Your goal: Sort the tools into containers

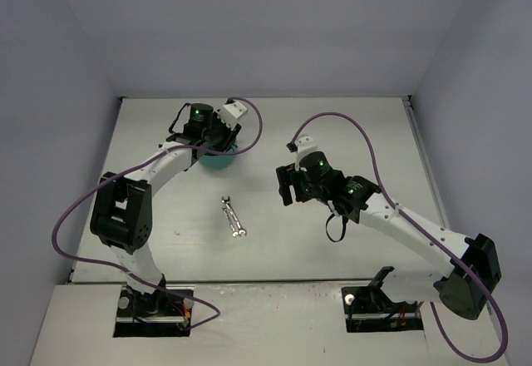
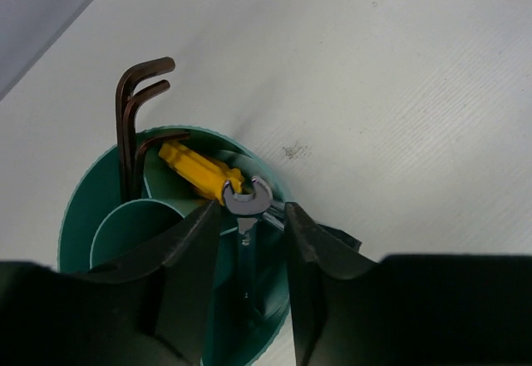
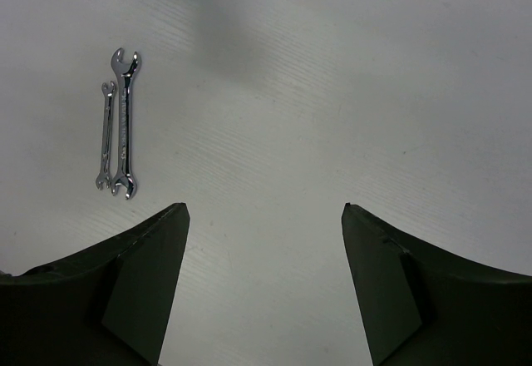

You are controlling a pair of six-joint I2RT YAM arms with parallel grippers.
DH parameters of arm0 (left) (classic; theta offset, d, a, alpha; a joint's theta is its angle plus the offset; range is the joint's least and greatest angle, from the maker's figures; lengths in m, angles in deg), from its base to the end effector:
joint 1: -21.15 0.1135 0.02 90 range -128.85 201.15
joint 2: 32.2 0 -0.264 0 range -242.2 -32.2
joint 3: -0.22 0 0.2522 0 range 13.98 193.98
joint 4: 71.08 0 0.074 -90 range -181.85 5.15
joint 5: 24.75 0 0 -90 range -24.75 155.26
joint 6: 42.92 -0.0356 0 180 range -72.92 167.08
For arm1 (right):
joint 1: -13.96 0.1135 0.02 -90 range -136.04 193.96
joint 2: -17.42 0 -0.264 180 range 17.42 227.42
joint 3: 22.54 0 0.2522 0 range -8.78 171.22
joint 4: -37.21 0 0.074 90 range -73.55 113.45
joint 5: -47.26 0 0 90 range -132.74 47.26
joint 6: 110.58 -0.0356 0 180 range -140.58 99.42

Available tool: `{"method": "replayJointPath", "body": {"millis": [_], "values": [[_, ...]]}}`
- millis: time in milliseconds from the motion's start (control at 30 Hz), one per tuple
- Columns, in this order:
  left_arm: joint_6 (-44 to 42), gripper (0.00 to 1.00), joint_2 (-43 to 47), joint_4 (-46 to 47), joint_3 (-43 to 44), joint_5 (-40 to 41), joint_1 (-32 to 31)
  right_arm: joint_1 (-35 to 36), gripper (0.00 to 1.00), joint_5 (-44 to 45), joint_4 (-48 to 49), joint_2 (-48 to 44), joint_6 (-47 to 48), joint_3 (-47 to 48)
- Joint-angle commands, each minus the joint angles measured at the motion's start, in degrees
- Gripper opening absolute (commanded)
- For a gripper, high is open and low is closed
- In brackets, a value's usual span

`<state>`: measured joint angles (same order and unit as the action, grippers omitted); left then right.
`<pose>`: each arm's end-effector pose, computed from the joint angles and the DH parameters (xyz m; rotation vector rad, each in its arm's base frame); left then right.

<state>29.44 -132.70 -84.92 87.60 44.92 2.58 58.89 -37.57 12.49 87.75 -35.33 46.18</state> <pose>0.3842 -0.1421 0.2671 0.8378 1.8487 -0.3718 0.2014 0.1964 0.3065 -0.4838 2.0177 0.5595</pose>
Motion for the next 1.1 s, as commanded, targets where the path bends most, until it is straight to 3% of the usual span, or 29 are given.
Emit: {"method": "replayJointPath", "body": {"millis": [0,200,267,400,533,700,1067], "values": [[2.9,0.35,6.2,3.5,1.6,3.6,0.1,-0.5,0.71,1.1,1.6,-2.2,0.1,0.9],[18.8,0.42,13.1,-5.6,5.1,17.5,-3.6,-0.4,0.71,1.5,1.6,-2.6,0.1,0.8],[27.8,0.45,16.2,-11.8,5.6,26.0,-5.9,-0.4,0.71,1.6,1.6,-2.6,0.1,0.5],[48.2,0.57,21.2,-26.8,3.2,35.2,-8.9,-0.4,0.71,1.6,1.6,-2.1,0.2,0.1],[60.8,0.58,25.8,-33.5,-4.6,35.7,-10.2,-0.5,0.71,1.8,1.6,-2.0,0.7,0.2],[68.5,0.58,25.3,-34.1,-12.1,33.0,-10.4,-0.4,0.71,2.9,1.7,-2.5,1.3,-0.1],[73.3,0.5,14.7,-30.8,-16.9,28.8,-11.6,-0.5,0.71,3.2,1.7,-7.6,0.3,-4.4]]}}
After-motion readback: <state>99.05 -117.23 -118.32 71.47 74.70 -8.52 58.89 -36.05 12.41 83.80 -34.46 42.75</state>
